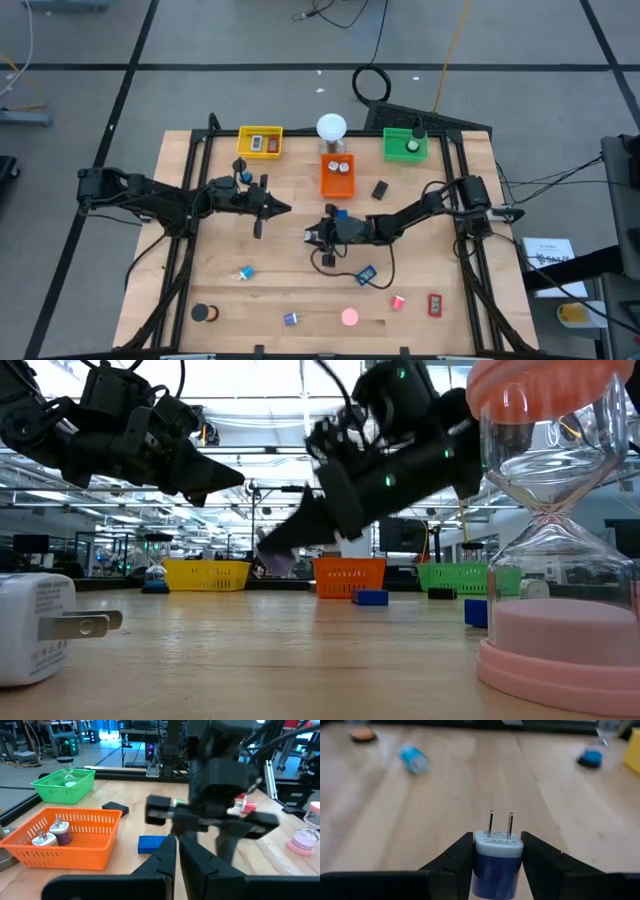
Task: Pick & Place Office items
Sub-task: Put the top purple charger adapter into the orange bin
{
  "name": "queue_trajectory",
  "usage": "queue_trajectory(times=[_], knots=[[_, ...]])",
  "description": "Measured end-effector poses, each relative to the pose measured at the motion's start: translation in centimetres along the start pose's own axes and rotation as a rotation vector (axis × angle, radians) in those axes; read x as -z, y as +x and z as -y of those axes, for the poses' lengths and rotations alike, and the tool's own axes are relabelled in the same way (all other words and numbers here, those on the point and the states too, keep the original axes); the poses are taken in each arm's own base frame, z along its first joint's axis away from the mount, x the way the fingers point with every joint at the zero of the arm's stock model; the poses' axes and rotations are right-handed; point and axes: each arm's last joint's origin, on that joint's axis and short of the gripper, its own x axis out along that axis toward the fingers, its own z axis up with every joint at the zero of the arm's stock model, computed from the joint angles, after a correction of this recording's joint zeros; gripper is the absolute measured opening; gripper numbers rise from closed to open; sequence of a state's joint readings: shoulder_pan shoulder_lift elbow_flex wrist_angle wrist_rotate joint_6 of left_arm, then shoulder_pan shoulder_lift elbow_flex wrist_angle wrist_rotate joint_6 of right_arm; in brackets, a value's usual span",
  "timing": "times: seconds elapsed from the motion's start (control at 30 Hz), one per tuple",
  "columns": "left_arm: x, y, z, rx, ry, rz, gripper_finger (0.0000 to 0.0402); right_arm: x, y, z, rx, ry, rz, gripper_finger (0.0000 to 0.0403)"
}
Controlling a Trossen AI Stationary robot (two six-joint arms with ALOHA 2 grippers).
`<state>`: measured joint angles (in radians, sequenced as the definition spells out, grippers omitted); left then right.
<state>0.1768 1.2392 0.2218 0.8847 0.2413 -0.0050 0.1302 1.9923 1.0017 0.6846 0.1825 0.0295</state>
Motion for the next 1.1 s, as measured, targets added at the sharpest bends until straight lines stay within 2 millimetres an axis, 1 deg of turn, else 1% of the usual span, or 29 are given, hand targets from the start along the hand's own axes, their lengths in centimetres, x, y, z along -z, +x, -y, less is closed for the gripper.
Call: queue_trajectory(times=[0.13,0.3,0.4,0.53,0.9,1.1], knots=[[0.0,0.0,0.0,-0.001,0.0,0.0,0.0026,-0.2,0.1,0.1,0.003,-0.007,0.033,0.0133],[0.0,0.0,0.0,-0.001,-0.003,0.0,0.0026,1.5,1.6,0.2,-0.019,0.0,0.06,0.0133],[0.0,0.0,0.0,0.0,-0.003,0.0,0.0026,2.2,2.6,0.4,-0.013,0.003,0.067,0.0133],[0.0,0.0,0.0,-0.001,-0.004,0.0,0.0026,2.5,3.5,0.5,-0.03,0.006,0.07,0.0133],[0.0,0.0,0.0,-0.001,-0.004,0.0,0.0026,2.3,3.7,0.6,-0.026,0.006,0.068,0.0143],[0.0,0.0,0.0,-0.001,-0.004,0.0,0.0026,2.8,3.9,0.6,-0.024,0.005,0.057,0.0145]])
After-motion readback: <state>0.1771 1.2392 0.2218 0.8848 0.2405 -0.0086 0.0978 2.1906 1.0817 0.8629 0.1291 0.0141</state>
